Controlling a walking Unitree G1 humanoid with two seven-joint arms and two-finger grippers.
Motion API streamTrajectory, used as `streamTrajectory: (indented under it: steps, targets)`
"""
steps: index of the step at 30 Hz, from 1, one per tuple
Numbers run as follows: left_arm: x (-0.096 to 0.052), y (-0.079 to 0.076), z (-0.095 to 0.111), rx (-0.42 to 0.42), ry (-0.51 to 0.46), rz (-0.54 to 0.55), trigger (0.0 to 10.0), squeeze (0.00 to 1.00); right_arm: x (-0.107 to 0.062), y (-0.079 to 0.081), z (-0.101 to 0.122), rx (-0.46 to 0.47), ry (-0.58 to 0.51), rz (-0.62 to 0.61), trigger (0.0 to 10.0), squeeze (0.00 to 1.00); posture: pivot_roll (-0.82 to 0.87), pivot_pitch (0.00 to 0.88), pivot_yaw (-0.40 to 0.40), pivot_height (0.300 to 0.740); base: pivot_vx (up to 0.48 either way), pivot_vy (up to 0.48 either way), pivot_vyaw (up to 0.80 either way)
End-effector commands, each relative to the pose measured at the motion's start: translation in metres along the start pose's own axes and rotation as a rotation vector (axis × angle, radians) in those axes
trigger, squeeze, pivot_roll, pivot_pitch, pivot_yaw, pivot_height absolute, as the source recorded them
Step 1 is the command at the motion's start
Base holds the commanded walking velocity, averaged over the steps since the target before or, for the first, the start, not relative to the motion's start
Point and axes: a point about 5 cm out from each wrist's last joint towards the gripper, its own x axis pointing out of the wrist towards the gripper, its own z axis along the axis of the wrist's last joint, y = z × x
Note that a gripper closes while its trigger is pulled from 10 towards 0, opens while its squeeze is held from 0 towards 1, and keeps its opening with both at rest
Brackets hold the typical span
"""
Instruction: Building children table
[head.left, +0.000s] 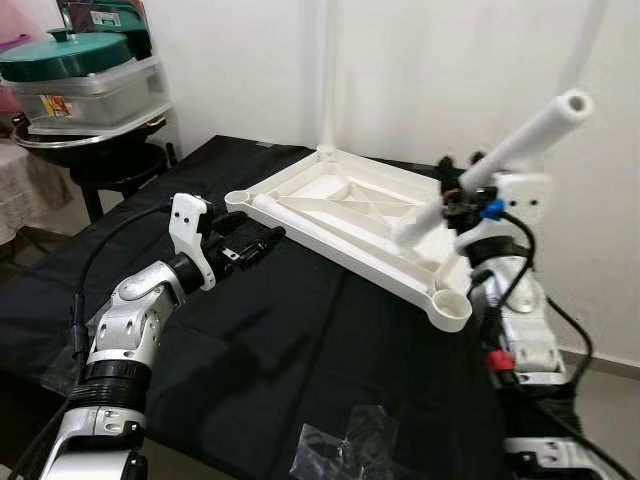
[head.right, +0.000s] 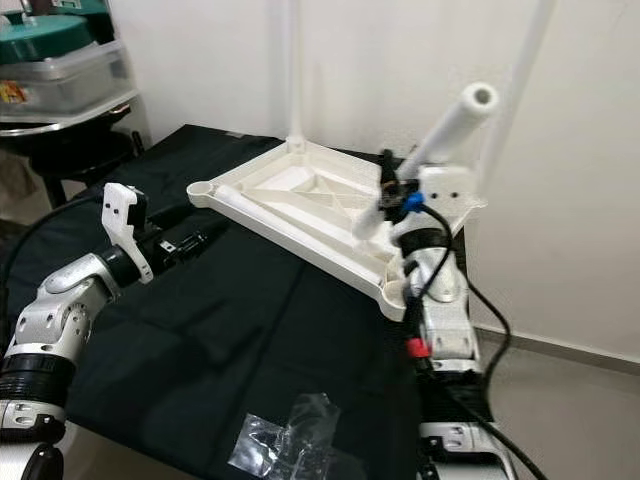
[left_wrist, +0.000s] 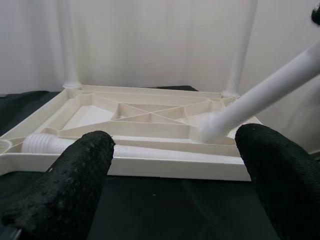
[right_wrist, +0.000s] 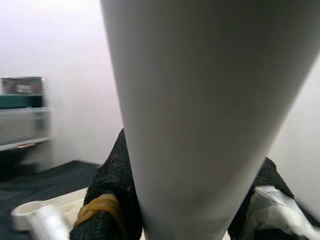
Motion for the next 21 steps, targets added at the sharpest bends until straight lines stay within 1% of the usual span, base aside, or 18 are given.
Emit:
streamTrajectory:
  steps: [1,3,6,8,11,12,13,14,15,16,17,18,19,21]
  targets:
    - [-0.002,-0.001,-0.003,-0.005,0.010,0.001,10.0,1.00,0.002,0.003,-0.001,0.029,-0.017,0.008,0.0,0.00,0.06,0.000,-0.031,0.740,0.000,0.000,0.00]
    - [-0.002,-0.002,-0.003,-0.005,0.010,0.001,10.0,1.00,0.003,0.005,-0.003,0.039,-0.020,0.006,0.0,0.00,0.06,0.000,-0.031,0.740,0.000,0.000,0.00]
    - [-0.002,-0.003,-0.004,-0.004,0.013,-0.002,10.0,1.00,0.006,0.009,-0.009,0.025,-0.029,0.006,0.0,0.00,0.07,0.000,-0.035,0.740,0.000,0.000,0.00]
    - [-0.002,-0.003,-0.004,-0.004,0.013,-0.002,10.0,1.00,0.006,0.009,-0.009,0.025,-0.029,0.006,0.0,0.00,0.07,0.000,-0.035,0.740,0.000,0.000,0.00]
    - [-0.003,-0.002,-0.005,-0.006,0.019,0.000,10.0,1.00,0.007,0.006,-0.015,0.020,-0.001,-0.007,0.0,0.00,0.07,0.000,-0.038,0.740,0.000,0.000,0.00]
    - [-0.004,-0.002,-0.006,-0.008,0.021,0.002,10.0,1.00,0.006,0.001,-0.020,0.061,0.034,-0.034,0.0,0.00,0.07,0.000,-0.039,0.740,0.000,0.000,0.00]
    - [-0.004,-0.002,-0.006,-0.008,0.021,0.002,10.0,1.00,0.006,0.001,-0.020,0.061,0.034,-0.034,0.0,0.00,0.07,0.000,-0.039,0.740,0.000,0.000,0.00]
    - [-0.005,-0.002,-0.006,-0.010,0.024,0.005,10.0,1.00,0.006,-0.003,-0.027,0.106,0.080,-0.057,0.0,0.00,0.07,0.000,-0.040,0.740,0.000,0.000,0.00]
    - [-0.005,-0.002,-0.006,-0.010,0.024,0.005,10.0,1.00,0.006,-0.003,-0.027,0.106,0.080,-0.057,0.0,0.00,0.07,0.000,-0.040,0.740,0.000,0.000,0.00]
    - [-0.005,-0.002,-0.007,-0.012,0.030,0.005,10.0,1.00,0.004,-0.012,-0.039,0.201,0.156,-0.126,0.0,0.00,0.07,0.000,-0.040,0.740,0.000,0.000,0.00]
    - [-0.005,-0.002,-0.007,-0.012,0.030,0.005,10.0,1.00,0.004,-0.012,-0.039,0.201,0.156,-0.126,0.0,0.00,0.07,0.000,-0.040,0.740,0.000,0.000,0.00]
    - [-0.005,-0.002,-0.008,-0.014,0.035,0.006,10.0,1.00,0.002,-0.020,-0.050,0.284,0.228,-0.184,0.0,0.00,0.07,0.000,-0.038,0.740,0.000,0.000,0.00]
    - [-0.005,-0.002,-0.008,-0.014,0.035,0.006,10.0,1.00,0.002,-0.020,-0.050,0.284,0.228,-0.184,0.0,0.00,0.07,0.000,-0.038,0.740,0.000,0.000,0.00]
    - [-0.006,-0.001,-0.010,-0.014,0.049,0.007,10.0,1.00,-0.012,-0.034,-0.083,0.412,0.466,-0.323,0.0,0.00,0.06,0.000,-0.038,0.740,0.000,0.000,0.00]
